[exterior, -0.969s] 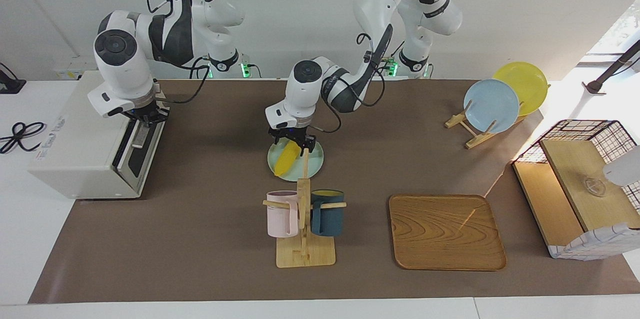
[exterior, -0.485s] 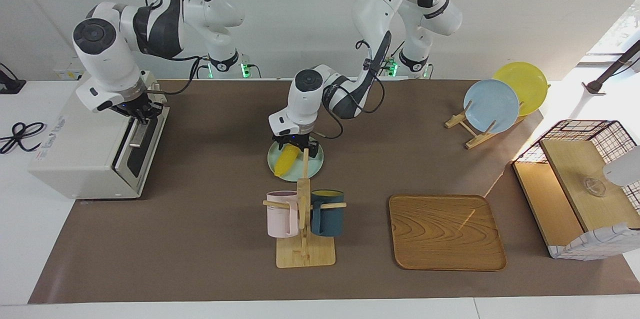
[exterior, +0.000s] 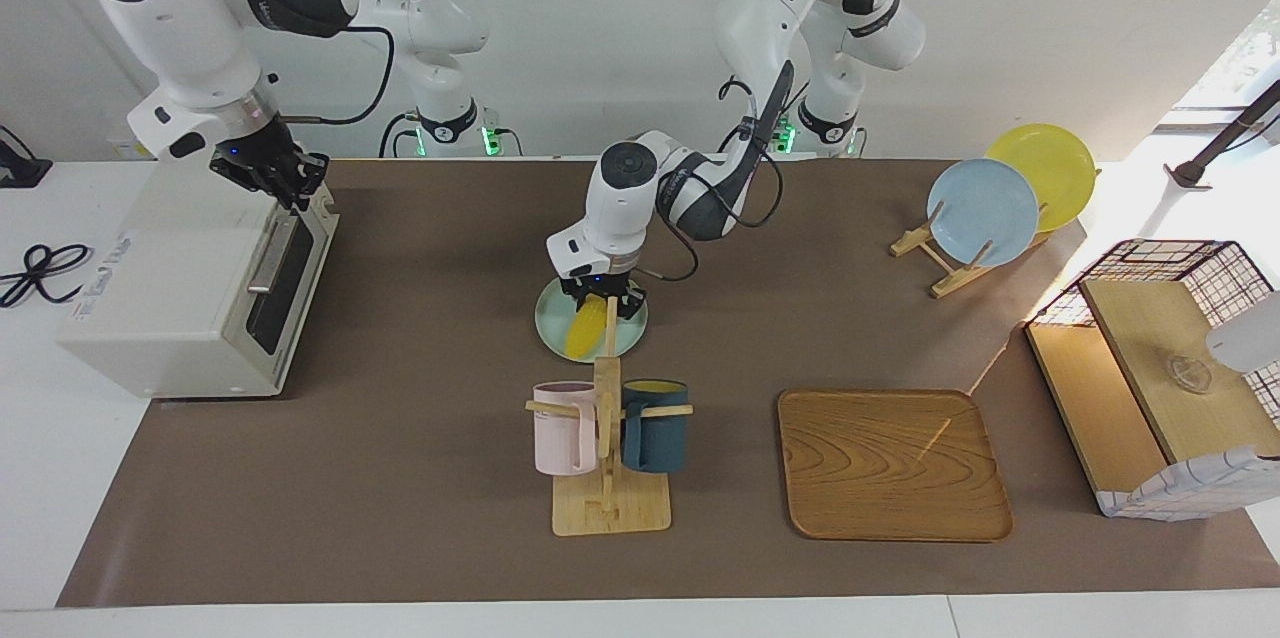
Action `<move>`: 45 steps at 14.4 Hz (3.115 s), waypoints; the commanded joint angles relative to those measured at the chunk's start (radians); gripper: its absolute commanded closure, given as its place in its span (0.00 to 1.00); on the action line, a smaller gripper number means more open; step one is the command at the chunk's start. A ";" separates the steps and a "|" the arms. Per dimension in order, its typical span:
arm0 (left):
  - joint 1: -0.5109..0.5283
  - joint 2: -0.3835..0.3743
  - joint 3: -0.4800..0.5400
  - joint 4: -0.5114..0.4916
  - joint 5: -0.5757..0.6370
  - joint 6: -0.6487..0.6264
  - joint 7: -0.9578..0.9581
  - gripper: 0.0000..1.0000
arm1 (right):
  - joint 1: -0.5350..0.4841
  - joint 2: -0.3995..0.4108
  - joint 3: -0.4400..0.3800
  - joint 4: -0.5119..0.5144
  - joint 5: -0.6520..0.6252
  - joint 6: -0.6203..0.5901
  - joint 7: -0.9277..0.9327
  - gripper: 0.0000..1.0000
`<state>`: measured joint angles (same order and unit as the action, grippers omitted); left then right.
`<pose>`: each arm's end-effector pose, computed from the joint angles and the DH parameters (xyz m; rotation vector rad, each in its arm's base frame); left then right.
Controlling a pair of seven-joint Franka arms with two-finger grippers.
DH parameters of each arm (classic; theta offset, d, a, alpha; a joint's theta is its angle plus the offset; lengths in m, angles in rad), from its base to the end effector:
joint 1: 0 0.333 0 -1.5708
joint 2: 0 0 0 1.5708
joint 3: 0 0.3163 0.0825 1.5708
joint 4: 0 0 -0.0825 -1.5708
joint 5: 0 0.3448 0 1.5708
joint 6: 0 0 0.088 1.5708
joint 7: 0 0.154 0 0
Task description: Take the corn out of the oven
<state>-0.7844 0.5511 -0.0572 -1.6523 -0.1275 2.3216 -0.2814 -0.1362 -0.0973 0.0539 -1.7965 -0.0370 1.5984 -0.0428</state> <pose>0.4436 -0.5004 0.2805 2.8892 -0.6893 0.0476 0.4740 -0.0438 0.5315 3.1012 -0.0576 -0.1605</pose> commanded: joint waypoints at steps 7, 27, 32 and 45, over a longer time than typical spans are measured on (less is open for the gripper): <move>0.201 -0.218 0.005 -0.012 -0.066 -0.309 0.005 1.00 | 0.029 0.079 0.003 0.187 0.088 -0.074 0.018 0.00; 0.665 0.138 0.011 0.297 0.081 -0.101 0.127 1.00 | 0.198 0.087 -0.137 0.201 0.054 -0.046 0.024 0.00; 0.663 0.125 0.025 0.269 0.112 -0.085 0.131 0.00 | 0.198 0.087 -0.137 0.203 0.051 -0.048 0.023 0.00; 0.697 -0.356 0.027 0.267 0.146 -0.683 0.195 0.00 | 0.199 0.088 -0.137 0.212 0.042 -0.054 0.023 0.00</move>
<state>-0.1068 0.2776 -0.0275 -1.3318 -0.0019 1.6934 -0.1331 0.0637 -0.0215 -0.0828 -1.6049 0.0182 1.5476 -0.0300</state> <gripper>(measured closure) 0.000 0.000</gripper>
